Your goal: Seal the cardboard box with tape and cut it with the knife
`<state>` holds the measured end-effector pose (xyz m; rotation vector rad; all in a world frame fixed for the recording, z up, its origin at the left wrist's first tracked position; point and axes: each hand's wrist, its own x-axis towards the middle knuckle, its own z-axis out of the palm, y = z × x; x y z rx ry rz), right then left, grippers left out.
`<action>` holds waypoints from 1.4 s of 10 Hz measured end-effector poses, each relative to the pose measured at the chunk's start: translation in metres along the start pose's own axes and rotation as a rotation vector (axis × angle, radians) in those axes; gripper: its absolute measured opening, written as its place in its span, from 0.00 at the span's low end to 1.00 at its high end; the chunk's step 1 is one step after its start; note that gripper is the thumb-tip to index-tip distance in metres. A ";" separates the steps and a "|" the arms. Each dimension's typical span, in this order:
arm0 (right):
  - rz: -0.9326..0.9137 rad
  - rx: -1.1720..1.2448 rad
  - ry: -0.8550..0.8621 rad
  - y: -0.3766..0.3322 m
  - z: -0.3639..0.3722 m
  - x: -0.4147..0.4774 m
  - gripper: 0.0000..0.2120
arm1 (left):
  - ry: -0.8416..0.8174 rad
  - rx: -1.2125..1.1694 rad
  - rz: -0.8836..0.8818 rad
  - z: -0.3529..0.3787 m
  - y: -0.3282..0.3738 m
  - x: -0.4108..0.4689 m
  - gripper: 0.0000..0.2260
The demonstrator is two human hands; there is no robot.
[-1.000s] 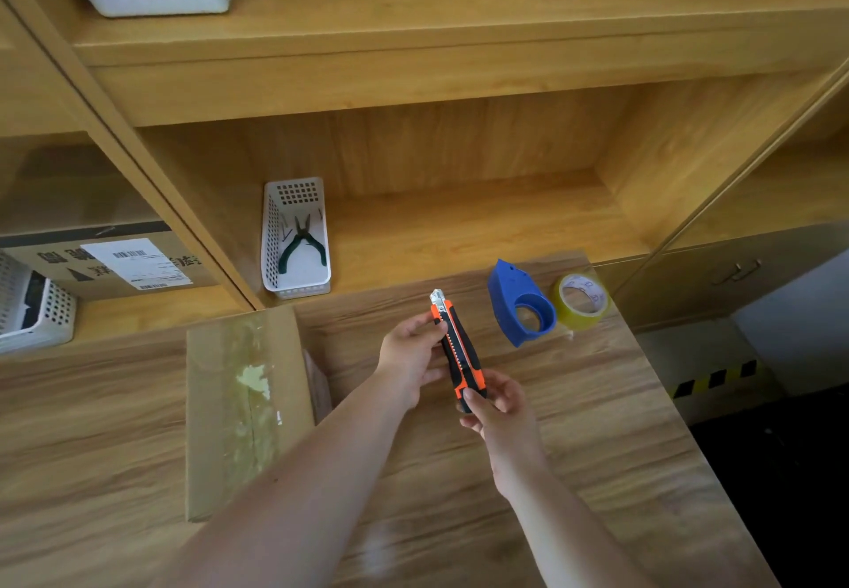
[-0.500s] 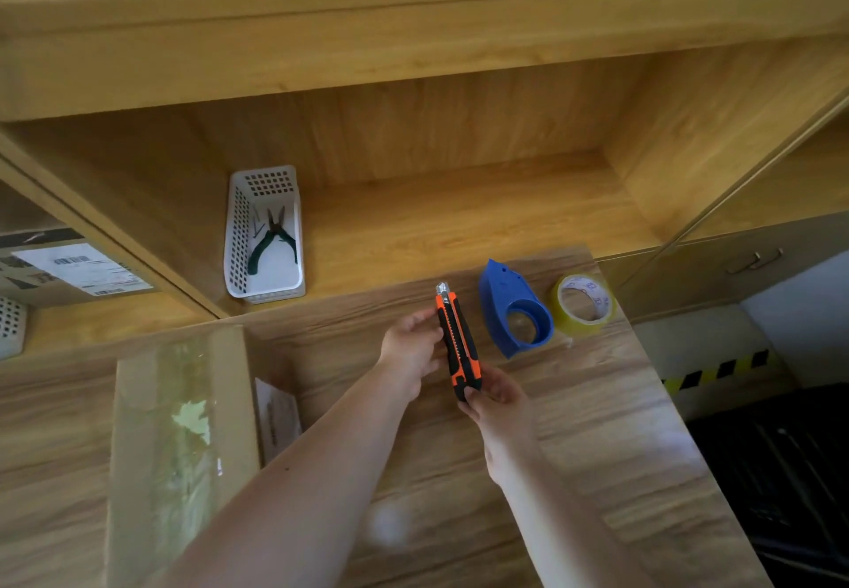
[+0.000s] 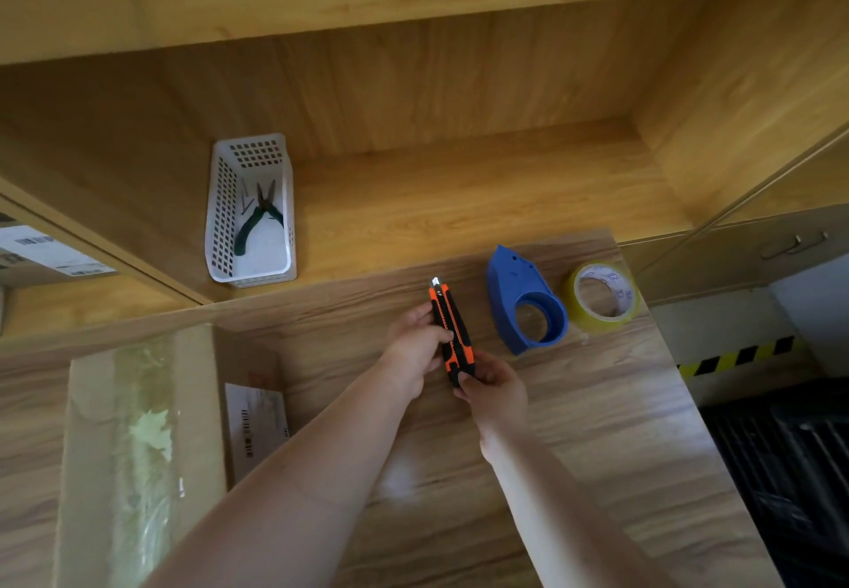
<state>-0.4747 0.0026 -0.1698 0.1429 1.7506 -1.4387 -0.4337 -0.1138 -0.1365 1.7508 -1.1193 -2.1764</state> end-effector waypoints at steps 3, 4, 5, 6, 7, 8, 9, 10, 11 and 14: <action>-0.055 -0.199 -0.002 0.005 0.000 0.010 0.12 | 0.011 0.097 0.050 0.001 -0.012 0.017 0.33; -0.099 -0.262 0.023 0.010 -0.001 0.014 0.12 | 0.002 0.087 0.054 0.002 -0.010 0.014 0.35; -0.107 -0.259 0.046 0.012 -0.001 0.015 0.13 | -0.015 0.079 0.049 0.003 -0.011 0.009 0.35; -0.132 -0.280 0.047 0.012 -0.001 0.013 0.13 | -0.024 0.062 0.040 0.003 -0.016 0.006 0.34; -0.169 -0.302 0.051 0.012 -0.001 0.012 0.13 | -0.016 0.053 0.036 0.002 -0.019 0.005 0.33; -0.201 -0.310 0.061 0.013 -0.001 0.009 0.15 | -0.013 0.045 0.033 0.000 -0.021 0.004 0.32; -0.218 -0.318 0.063 0.014 -0.001 0.008 0.17 | -0.024 0.043 0.022 0.000 -0.022 0.002 0.32; -0.221 -0.338 0.062 0.010 -0.003 0.007 0.18 | -0.025 0.041 0.010 -0.002 -0.023 0.001 0.31; -0.212 -0.354 0.073 0.007 -0.007 0.009 0.15 | -0.016 0.051 0.001 -0.005 -0.023 0.001 0.30; -0.148 -0.326 0.041 -0.003 -0.020 0.006 0.10 | 0.041 0.095 0.007 -0.027 -0.021 -0.012 0.22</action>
